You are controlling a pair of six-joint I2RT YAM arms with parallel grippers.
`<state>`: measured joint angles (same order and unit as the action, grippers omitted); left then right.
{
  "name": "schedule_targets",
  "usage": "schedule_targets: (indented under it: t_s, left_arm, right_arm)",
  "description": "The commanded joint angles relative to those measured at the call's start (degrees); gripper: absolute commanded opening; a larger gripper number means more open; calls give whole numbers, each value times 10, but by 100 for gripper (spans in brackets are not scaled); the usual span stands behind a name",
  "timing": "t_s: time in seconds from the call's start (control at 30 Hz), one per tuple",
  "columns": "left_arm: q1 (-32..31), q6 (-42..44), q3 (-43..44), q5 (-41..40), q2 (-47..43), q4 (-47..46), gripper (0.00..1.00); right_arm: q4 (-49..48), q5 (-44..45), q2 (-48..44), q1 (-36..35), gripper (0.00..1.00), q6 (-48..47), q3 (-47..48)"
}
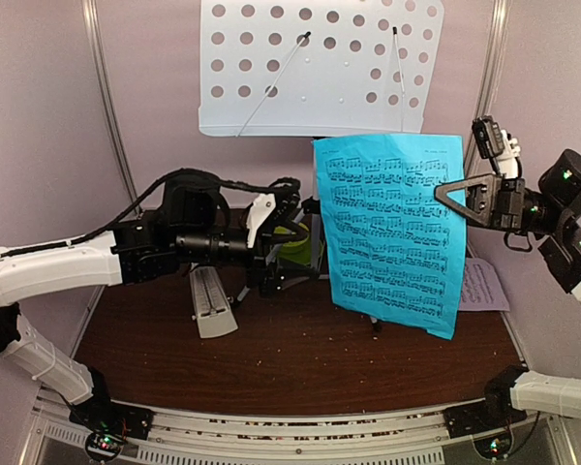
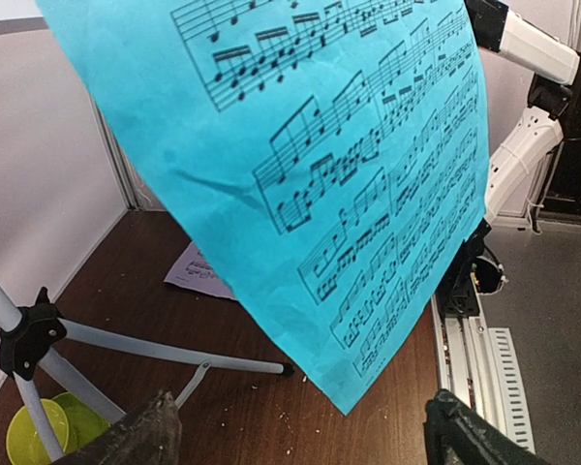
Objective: Set up the instrument practice props
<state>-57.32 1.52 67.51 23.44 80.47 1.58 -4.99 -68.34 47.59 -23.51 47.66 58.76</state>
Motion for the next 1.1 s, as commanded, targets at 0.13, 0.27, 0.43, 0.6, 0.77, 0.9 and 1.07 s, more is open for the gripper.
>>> schedule_targets:
  t_s: [0.13,0.27,0.43,0.6,0.77,0.9,1.07]
  left_arm:
    - [3,0,29,-26,-14,12,89]
    - [7,24,67,-75,-25,118,90]
    - [16,72,133,-66,-22,244,90]
    - [16,105,177,-64,-23,290,90]
    - [15,83,249,-43,30,324,91]
    - [10,81,291,-18,70,332,90]
    - [-8,95,322,1,103,331,89]
  right_arm:
    - [170,29,9,-5,0,-120,58]
    - [374,79,34,-15,0,-298,114]
    - [474,116,57,-52,0,-389,141]
    - [514,154,73,-91,0,-427,150]
    - [545,200,98,-129,0,-461,170]
    - [578,228,125,-159,0,-495,202]
    - [613,259,161,-188,0,-527,246]
